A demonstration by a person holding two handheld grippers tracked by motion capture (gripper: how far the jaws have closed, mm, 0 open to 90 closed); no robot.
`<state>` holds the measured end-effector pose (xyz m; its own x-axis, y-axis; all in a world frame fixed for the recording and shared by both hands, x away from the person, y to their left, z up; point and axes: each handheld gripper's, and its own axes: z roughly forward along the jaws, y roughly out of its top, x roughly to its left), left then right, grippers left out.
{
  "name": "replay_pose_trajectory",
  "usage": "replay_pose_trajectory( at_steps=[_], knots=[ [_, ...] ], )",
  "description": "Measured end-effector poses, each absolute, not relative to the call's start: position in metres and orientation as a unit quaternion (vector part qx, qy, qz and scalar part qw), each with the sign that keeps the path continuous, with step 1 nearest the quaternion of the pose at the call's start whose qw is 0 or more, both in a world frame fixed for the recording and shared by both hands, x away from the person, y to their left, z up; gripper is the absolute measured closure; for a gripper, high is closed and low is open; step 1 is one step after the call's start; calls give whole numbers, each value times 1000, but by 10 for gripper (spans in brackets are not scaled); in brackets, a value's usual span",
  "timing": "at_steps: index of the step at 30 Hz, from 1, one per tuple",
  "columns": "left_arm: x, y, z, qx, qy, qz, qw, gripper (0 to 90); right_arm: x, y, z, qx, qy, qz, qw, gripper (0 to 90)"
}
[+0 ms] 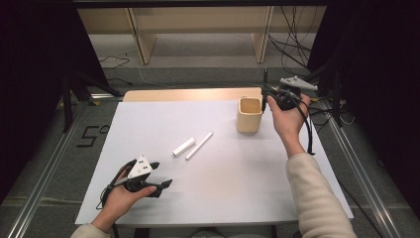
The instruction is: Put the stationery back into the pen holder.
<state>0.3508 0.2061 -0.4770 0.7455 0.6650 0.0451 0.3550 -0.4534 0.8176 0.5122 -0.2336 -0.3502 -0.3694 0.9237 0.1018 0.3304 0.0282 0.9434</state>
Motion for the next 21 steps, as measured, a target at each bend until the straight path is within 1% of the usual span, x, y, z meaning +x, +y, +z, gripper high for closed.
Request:
replay_pose_trajectory(
  at_steps=[9, 21],
  knots=[
    [351, 206, -477, 832, 307, 182, 424, 222, 523, -228, -352, 477, 652, 510, 297, 800],
    [351, 207, -477, 832, 306, 183, 424, 223, 537, -224, -368, 477, 655, 502, 302, 797]
  ],
)
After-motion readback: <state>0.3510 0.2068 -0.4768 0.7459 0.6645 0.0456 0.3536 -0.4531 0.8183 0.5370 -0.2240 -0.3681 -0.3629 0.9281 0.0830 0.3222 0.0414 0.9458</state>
